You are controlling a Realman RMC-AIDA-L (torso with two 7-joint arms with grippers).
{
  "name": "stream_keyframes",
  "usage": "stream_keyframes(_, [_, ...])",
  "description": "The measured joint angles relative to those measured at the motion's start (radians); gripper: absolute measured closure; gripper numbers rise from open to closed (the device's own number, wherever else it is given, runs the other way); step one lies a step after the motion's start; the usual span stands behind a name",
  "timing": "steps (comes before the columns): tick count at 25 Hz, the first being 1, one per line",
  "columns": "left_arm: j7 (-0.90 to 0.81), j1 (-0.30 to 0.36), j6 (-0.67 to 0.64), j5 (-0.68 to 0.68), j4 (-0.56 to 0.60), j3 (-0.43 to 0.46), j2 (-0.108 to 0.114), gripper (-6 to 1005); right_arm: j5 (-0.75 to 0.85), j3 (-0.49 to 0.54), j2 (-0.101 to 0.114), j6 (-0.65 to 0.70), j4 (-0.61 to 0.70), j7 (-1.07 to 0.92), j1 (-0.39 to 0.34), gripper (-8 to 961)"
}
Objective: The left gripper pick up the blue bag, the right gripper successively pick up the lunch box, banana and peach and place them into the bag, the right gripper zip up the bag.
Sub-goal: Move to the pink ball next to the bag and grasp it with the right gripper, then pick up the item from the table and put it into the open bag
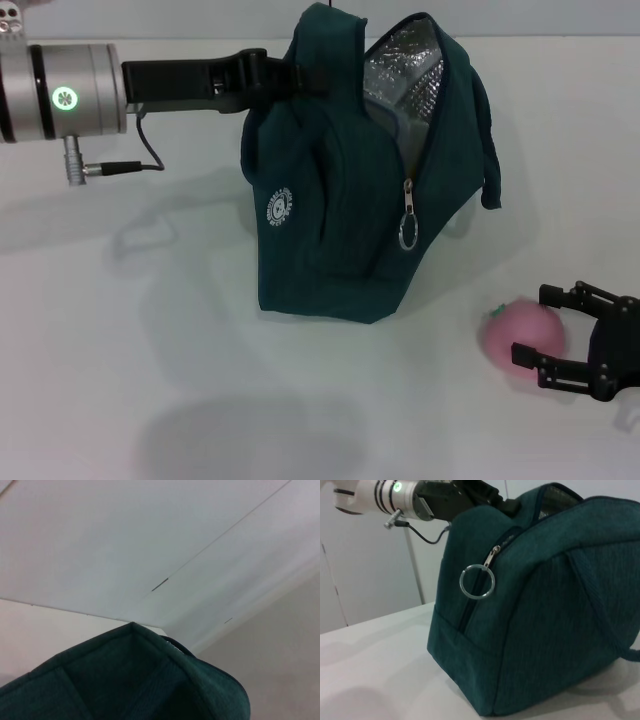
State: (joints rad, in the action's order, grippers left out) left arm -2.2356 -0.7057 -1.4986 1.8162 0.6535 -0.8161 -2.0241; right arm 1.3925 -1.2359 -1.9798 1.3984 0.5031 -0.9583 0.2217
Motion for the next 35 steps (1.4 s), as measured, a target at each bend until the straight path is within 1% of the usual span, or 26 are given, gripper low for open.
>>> stream_keyframes(4, [0.000, 0.000, 0.000, 0.000, 0.000, 0.000, 0.003, 954, 0.001, -0.002, -0.006, -0.013, 0.000, 0.003, 0.001, 198])
stream_keyframes(9, [0.001, -0.001, 0.003, -0.001, 0.001, 0.000, 0.004, 954, 0.003, -0.008, -0.008, -0.026, 0.000, 0.003, 0.007, 215])
stream_keyframes(17, [0.001, -0.002, 0.003, -0.003, 0.002, 0.000, 0.004, 954, 0.004, -0.004, -0.007, -0.036, 0.000, -0.001, 0.008, 241])
stream_keyframes(22, [0.001, -0.002, 0.003, -0.003, 0.004, 0.000, 0.004, 954, 0.000, 0.026, -0.006, -0.032, 0.000, -0.001, 0.002, 479])
stream_keyframes(23, [0.001, -0.002, 0.003, -0.003, 0.004, 0.000, 0.004, 954, 0.001, 0.046, -0.006, -0.019, -0.002, -0.001, 0.000, 506])
stream_keyframes(25, [0.001, -0.002, 0.003, -0.003, 0.005, 0.000, 0.004, 954, 0.001, 0.085, -0.003, 0.023, -0.012, -0.001, -0.001, 560])
stream_keyframes(28, [0.001, -0.002, 0.003, -0.003, 0.005, 0.000, 0.004, 954, -0.001, 0.174, 0.010, 0.146, -0.044, 0.003, -0.001, 640])
stream_keyframes(30, [0.001, -0.002, 0.003, -0.003, 0.005, 0.000, 0.004, 954, -0.001, 0.236, 0.019, 0.241, -0.062, 0.008, -0.001, 661])
stream_keyframes(31, [0.001, -0.002, 0.003, -0.003, 0.004, 0.000, 0.004, 954, -0.001, 0.276, 0.025, 0.314, -0.071, 0.014, -0.001, 672])
stream_keyframes(35, [0.001, -0.001, 0.002, -0.003, 0.002, 0.000, 0.003, 954, -0.005, 0.401, 0.027, 0.471, -0.072, 0.028, 0.009, 705])
